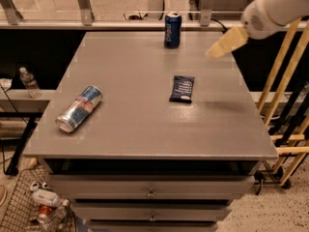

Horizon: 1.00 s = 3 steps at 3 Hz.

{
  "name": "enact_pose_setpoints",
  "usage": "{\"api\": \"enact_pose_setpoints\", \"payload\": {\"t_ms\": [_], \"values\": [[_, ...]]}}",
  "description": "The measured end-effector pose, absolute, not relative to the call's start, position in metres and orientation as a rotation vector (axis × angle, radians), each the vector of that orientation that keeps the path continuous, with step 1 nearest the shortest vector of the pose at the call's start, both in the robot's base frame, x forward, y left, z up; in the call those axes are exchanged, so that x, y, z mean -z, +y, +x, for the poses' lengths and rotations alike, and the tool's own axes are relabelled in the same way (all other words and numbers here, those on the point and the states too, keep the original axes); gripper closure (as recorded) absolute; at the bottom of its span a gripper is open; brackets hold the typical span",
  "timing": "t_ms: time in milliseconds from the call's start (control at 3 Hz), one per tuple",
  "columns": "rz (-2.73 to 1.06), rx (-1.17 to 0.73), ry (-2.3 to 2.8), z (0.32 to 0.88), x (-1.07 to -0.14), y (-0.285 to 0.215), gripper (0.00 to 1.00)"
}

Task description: Move pepsi can near redbull can

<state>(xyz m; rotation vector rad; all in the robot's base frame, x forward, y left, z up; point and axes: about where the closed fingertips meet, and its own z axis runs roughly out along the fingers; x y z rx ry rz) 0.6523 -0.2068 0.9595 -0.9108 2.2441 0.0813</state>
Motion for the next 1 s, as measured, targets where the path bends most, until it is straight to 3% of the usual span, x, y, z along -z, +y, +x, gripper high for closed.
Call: {"api": "enact_pose_setpoints", "payload": {"t_ms": [667,1000], "values": [[-0.901,-0.194,2.194,0.741,-0.944,-0.103,0.00],[-0.757,-0.188,2.179,0.774,-0.931,-0.088,0.00]]}}
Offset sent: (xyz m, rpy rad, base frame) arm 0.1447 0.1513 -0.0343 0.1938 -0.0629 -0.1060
